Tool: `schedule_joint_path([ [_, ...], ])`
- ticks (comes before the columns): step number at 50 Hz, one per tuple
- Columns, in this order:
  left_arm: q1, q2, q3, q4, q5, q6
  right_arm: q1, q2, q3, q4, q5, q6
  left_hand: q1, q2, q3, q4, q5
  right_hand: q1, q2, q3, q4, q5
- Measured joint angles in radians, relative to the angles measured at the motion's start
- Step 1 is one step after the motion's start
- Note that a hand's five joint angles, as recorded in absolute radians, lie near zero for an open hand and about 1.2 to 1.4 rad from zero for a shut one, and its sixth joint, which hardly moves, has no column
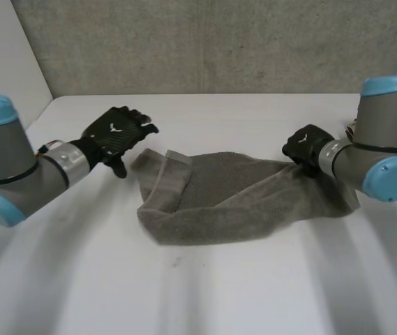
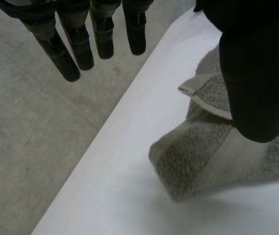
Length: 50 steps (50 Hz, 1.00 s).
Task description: Fold the laundry.
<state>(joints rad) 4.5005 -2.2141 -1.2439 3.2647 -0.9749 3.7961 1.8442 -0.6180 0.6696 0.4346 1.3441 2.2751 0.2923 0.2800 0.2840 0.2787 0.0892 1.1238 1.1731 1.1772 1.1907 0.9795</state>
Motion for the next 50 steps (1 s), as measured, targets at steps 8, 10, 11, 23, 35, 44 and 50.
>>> schedule_joint_path([
  [8,-0.067,-0.164,0.195,-0.006,0.002,0.073,-0.020,-0.199,0.177,-0.011,-0.011,0.068,0.000,-0.003,0.000,-0.002,-0.002,0.000,0.000,0.001,0.001,0.000],
  [10,-0.085,-0.222,0.257,-0.014,0.004,0.127,-0.029,-0.278,0.256,-0.014,-0.020,0.073,0.000,-0.003,0.000,-0.002,-0.002,0.000,0.000,0.008,0.002,0.000],
  [11,-0.088,-0.236,0.272,-0.016,0.005,0.142,-0.031,-0.293,0.271,-0.015,-0.022,0.073,0.000,-0.003,0.000,-0.002,-0.002,0.000,0.000,0.009,0.002,0.000],
  [23,-0.128,-0.377,0.404,-0.065,0.053,0.307,-0.081,-0.477,0.515,-0.072,-0.092,0.046,0.108,0.115,0.112,0.121,0.138,0.000,0.000,0.009,0.003,0.000],
  [35,-0.150,-0.403,0.444,-0.037,0.045,0.286,-0.087,-0.360,0.438,-0.134,-0.060,0.045,0.883,0.915,0.903,0.916,0.895,0.000,0.000,0.009,0.003,0.000],
  [44,-0.113,-0.338,0.614,0.156,-0.236,0.124,-0.040,-0.295,0.161,-0.458,0.161,0.246,0.883,0.915,0.903,0.917,0.895,0.000,0.000,0.010,0.004,0.000],
  [50,-0.048,-0.240,0.715,0.197,-0.459,-0.013,-0.021,-0.362,0.090,-0.712,0.284,0.438,0.883,0.916,0.903,0.917,0.895,0.000,0.000,0.010,0.004,0.000],
])
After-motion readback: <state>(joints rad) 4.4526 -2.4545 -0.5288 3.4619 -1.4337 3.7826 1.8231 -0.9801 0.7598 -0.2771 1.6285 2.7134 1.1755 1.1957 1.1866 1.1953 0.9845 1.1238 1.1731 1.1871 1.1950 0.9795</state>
